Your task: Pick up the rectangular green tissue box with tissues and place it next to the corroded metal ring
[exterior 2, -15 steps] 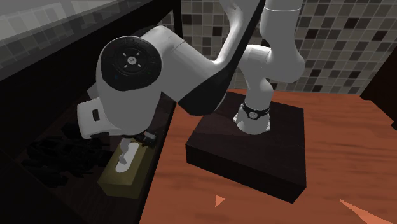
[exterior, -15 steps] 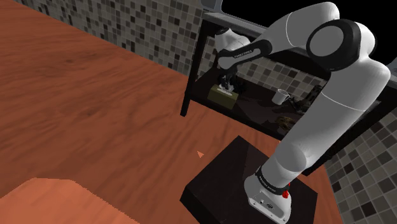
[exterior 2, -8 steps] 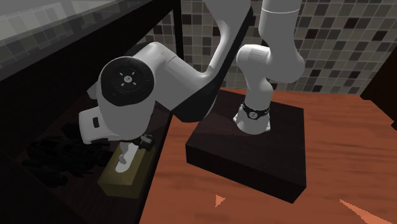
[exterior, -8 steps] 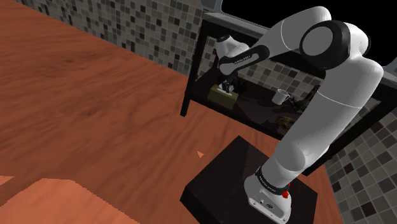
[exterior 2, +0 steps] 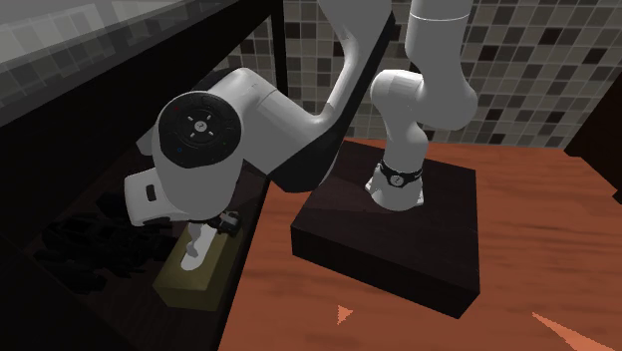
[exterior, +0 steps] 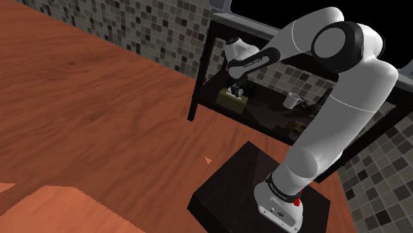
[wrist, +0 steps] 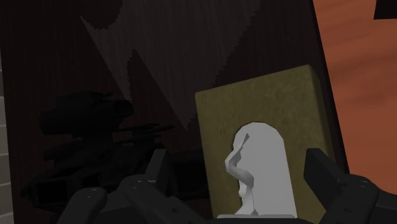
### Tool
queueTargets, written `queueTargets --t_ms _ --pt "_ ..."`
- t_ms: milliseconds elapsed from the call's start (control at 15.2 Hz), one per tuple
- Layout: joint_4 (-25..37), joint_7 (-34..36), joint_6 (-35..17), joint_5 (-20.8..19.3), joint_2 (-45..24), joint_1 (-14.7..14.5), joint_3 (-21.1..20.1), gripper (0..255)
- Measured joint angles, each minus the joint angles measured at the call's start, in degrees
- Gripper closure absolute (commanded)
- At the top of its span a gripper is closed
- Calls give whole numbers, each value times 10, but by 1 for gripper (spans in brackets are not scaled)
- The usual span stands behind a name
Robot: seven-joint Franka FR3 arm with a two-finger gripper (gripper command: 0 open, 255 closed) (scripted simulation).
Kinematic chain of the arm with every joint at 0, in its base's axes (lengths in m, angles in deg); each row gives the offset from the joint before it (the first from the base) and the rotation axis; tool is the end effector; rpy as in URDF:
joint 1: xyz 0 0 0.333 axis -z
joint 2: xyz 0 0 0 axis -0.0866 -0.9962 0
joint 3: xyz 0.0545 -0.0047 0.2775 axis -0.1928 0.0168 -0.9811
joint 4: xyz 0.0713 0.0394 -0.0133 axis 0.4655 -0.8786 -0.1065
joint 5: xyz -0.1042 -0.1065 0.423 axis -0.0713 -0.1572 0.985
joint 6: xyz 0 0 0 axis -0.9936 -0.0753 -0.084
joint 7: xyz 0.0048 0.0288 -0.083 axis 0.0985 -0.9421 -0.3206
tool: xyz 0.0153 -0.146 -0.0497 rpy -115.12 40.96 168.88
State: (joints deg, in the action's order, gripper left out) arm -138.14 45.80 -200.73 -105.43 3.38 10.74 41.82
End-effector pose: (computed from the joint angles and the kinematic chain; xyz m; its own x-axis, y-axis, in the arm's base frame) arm 0.5188 -0.2933 0.2419 0.9614 -0.0076 -0.2751 0.1290 -0.8707 0.4746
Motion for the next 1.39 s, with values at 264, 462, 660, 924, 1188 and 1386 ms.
queueTargets --t_ms 264,462,660,924,1188,1386 --pt "0 0 1 0 1 0 1 255" --pt "1 0 1 0 1 1 1 255" --pt "1 0 1 0 1 1 1 255" --pt "6 -11 17 6 13 -1 -2 255" --pt "12 -27 41 13 23 -3 -3 255" --pt "13 -39 60 16 28 -4 -6 255"
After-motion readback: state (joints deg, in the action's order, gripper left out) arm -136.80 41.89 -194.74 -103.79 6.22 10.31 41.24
